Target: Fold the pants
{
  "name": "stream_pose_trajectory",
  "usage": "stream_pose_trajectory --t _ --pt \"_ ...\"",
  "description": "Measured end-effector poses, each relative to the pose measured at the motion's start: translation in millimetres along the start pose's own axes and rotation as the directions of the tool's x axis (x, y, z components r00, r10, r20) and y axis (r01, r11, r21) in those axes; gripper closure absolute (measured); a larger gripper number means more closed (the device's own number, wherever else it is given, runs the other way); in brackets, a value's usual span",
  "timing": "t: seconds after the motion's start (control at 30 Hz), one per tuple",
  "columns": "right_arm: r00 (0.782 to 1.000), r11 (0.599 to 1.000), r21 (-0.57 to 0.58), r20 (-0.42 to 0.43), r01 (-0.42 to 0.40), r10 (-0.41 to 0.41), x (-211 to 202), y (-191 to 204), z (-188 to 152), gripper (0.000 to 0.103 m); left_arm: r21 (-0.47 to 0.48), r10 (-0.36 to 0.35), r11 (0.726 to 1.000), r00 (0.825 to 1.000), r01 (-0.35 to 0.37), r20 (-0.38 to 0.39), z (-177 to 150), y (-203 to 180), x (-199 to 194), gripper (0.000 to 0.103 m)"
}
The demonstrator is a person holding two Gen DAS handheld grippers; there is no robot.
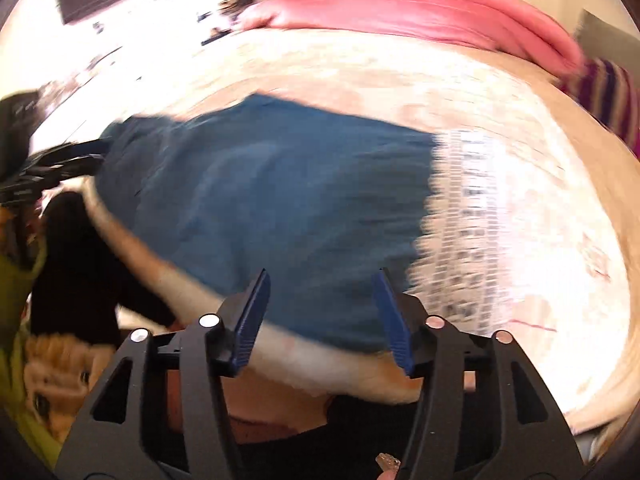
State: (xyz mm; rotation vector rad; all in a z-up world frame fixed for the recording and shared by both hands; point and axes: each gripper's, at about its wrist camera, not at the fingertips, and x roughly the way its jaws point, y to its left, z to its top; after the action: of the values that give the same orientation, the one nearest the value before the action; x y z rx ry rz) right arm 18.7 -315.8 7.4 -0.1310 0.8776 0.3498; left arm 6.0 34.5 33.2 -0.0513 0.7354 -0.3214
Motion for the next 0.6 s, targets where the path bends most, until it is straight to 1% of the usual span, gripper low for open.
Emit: stream_pose_trajectory --t 0.07,0.13,0.17,0.2,0.27,0.3,0.33,0.37,0.43,0.47,0.5,0.53,0.57,0.6 --pt "1.000 0.999 0.035 -0.010 0.014 -0.014 7 -7 1 0.048 -0.070 0.101 0.992 0.995 -0.101 0.004 1 26 -7 0.020" --pt "1.000 0.997 0.070 -0.017 0.022 -0.021 12 -14 0 0.042 -0.141 0.200 0.970 0.980 -0.200 -0.012 -1 52 -11 0.018" --pt "0.999 0.996 0.084 -0.025 0.027 -0.025 16 -14 -1 0.041 -0.168 0.210 0.963 0.977 -0.210 -0.019 -2 60 -11 0.018" --pt "0.999 0.994 0.100 -0.035 0.031 -0.028 19 -17 -3 0.041 -0.195 0.205 0.959 0.979 -0.205 -0.024 -2 68 -12 0.018" --pt "0.999 0.993 0.118 -0.038 0.028 -0.023 20 -22 -5 0.041 -0.240 0.172 0.954 0.984 -0.177 -0.042 -4 78 -6 0.018" --pt "0.999 0.992 0.123 -0.036 0.025 -0.021 20 -23 -6 0.040 -0.250 0.160 0.954 0.986 -0.168 -0.053 -4 80 -2 0.018" --pt "0.999 0.992 0.126 -0.034 0.023 -0.019 21 -22 -6 0.039 -0.256 0.159 0.951 0.985 -0.171 -0.066 -4 82 4 0.018" --pt "0.999 0.992 0.126 -0.034 0.025 -0.021 22 -22 -6 0.036 -0.258 0.167 0.948 0.982 -0.184 -0.086 -4 83 10 0.015" --pt "0.999 0.993 0.114 -0.039 0.038 -0.034 23 -20 -9 0.034 -0.254 0.169 0.948 0.979 -0.192 -0.110 -4 85 21 0.015" --pt "0.998 0.993 0.109 -0.042 0.043 -0.039 22 -19 -11 0.033 -0.251 0.162 0.950 0.980 -0.187 -0.116 -4 85 25 0.017" --pt "0.998 0.993 0.106 -0.045 0.046 -0.041 24 -18 -11 0.032 -0.246 0.150 0.954 0.983 -0.173 -0.110 -5 83 29 0.021" --pt "0.998 0.994 0.104 -0.046 0.046 -0.042 24 -17 -11 0.030 -0.237 0.149 0.956 0.983 -0.170 -0.105 -5 82 32 0.044" --pt "0.998 0.994 0.102 -0.047 0.047 -0.042 24 -17 -11 0.029 -0.225 0.182 0.953 0.977 -0.203 -0.112 -5 82 33 0.059" --pt "0.998 0.994 0.100 -0.048 0.050 -0.045 24 -16 -11 0.029 -0.222 0.193 0.952 0.975 -0.212 -0.107 -8 84 31 0.060"
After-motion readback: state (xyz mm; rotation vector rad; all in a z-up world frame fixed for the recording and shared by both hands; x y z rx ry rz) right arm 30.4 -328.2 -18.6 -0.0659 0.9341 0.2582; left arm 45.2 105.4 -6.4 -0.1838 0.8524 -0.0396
